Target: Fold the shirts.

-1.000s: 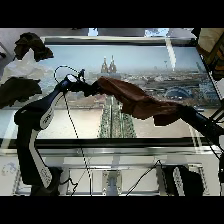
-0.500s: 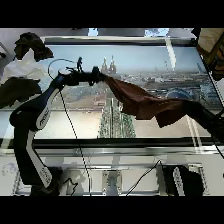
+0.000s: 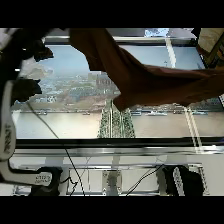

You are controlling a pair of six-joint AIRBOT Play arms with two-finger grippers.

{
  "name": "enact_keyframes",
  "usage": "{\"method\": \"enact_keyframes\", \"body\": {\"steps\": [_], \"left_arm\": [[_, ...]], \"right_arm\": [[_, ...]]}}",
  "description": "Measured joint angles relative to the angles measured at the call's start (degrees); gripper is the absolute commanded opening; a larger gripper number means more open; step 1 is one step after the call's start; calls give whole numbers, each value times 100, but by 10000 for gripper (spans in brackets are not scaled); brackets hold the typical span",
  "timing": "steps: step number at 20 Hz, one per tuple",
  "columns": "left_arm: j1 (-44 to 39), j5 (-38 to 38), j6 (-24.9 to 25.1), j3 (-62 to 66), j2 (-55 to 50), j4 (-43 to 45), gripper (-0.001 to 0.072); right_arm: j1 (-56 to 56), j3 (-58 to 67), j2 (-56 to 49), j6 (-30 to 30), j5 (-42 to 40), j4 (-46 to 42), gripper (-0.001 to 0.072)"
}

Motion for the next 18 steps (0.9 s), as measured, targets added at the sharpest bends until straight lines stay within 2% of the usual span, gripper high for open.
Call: {"method": "enact_keyframes", "body": {"steps": [3,5,7,10,12,14,18], "left_arm": [[116,140,17,11,1296,1237,11],[153,350,-328,11,2159,2675,12],[170,511,-949,13,2927,4446,12],[184,656,-2251,11,3654,7287,12],[186,566,-2889,-76,3799,8633,12],[186,385,-3270,-319,3722,9302,12],[186,210,-3589,-1237,3010,9809,12]], "right_arm": [[0,876,11,-72,417,-415,26],[0,1204,2,-164,647,-520,26],[0,1381,-61,-267,776,-487,26],[0,1495,-376,-481,852,-81,26],[0,1528,-772,-662,890,334,27],[0,1543,-1292,-850,984,787,28],[0,1403,-2549,-1082,1207,1281,28]]}}
